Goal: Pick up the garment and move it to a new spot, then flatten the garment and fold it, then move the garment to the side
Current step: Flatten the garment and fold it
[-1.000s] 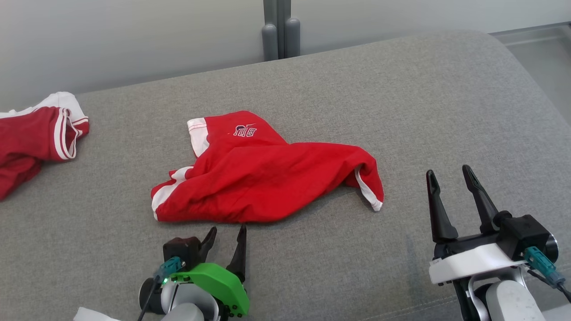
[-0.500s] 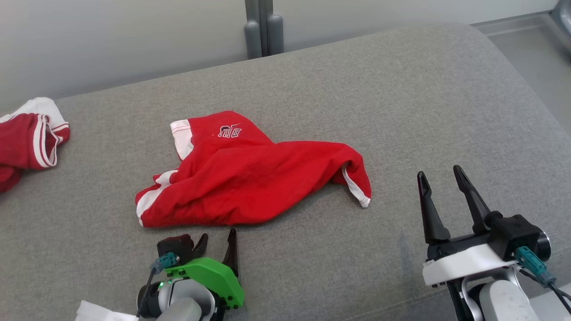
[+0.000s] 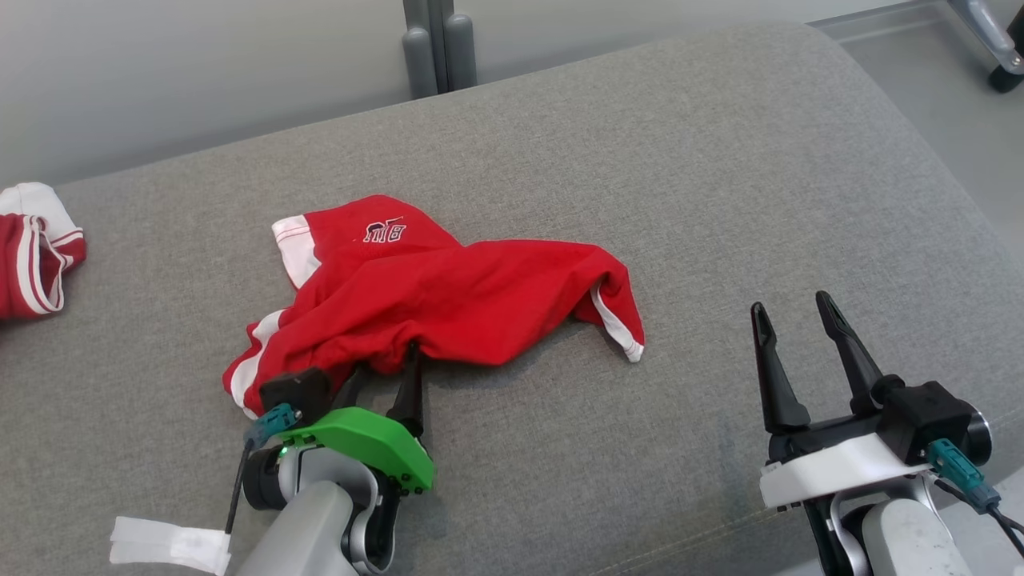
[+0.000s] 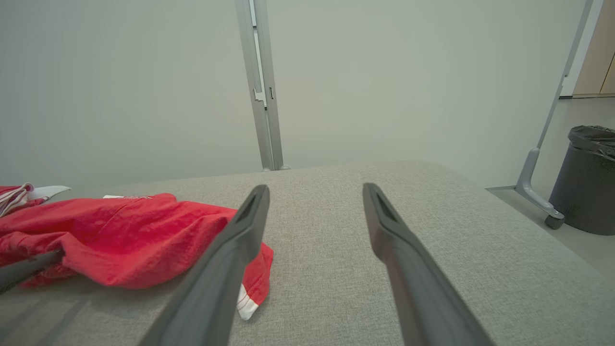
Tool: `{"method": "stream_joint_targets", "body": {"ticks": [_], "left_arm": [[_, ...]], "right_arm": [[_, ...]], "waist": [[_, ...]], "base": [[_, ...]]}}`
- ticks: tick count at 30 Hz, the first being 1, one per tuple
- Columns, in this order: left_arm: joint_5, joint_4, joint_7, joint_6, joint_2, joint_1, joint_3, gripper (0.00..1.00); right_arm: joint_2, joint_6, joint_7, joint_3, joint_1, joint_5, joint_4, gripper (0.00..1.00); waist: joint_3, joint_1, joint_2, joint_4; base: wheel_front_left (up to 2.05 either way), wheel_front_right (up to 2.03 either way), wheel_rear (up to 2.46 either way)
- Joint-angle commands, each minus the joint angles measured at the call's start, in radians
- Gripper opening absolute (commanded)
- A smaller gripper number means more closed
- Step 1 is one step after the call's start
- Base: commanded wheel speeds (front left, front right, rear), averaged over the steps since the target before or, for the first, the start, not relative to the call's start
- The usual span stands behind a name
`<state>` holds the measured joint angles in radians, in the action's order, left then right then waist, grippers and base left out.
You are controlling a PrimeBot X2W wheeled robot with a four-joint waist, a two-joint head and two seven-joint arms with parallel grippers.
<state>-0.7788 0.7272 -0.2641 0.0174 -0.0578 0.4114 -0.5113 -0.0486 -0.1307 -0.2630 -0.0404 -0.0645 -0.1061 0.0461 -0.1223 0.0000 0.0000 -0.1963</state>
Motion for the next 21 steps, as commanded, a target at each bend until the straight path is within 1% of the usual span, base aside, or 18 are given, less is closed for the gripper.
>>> {"method": "stream_joint_targets", "body": {"ticks": [1, 6, 11, 15, 17, 21], "left_arm": [[0.066, -0.022, 0.0, 0.005, -0.001, -0.022, 0.036, 0.0], [0.156, -0.061, 0.0, -0.005, -0.001, -0.028, 0.048, 0.0], [0.251, -0.136, 0.0, -0.017, -0.02, -0.043, 0.044, 0.0], [0.294, -0.194, 0.0, -0.029, -0.041, -0.034, 0.018, 0.0], [0.311, -0.234, 0.011, -0.025, -0.057, -0.018, 0.008, 0.0], [0.335, -0.347, 0.068, -0.016, -0.088, -0.004, -0.014, 0.0]], "right_arm": [[-0.003, 0.0, -0.004, 0.003, 0.002, 0.002, -0.004, 1.0], [-0.003, 0.0, -0.004, 0.01, 0.004, 0.0, -0.005, 1.0], [-0.003, 0.0, -0.004, 0.018, 0.011, -0.004, -0.002, 1.0], [-0.004, 0.0, -0.004, 0.02, 0.018, -0.007, -0.001, 1.0], [-0.003, 0.0, -0.004, 0.019, 0.019, -0.009, 0.0, 1.0], [-0.004, 0.0, -0.004, 0.018, 0.024, -0.014, 0.001, 1.0]], "waist": [[-0.002, 0.0, 0.0, 0.0], [0.003, 0.0, 0.0, 0.01], [0.018, 0.0, 0.0, 0.026], [0.032, 0.0, 0.0, 0.037], [0.038, 0.0, 0.0, 0.04], [0.049, 0.0, 0.0, 0.04]], "base": [[0.0, 0.0, 0.0], [0.0, 0.0, 0.0], [0.0, 0.0, 0.0], [0.0, 0.0, 0.0], [0.0, 0.0, 0.0], [0.0, 0.0, 0.0]]}}
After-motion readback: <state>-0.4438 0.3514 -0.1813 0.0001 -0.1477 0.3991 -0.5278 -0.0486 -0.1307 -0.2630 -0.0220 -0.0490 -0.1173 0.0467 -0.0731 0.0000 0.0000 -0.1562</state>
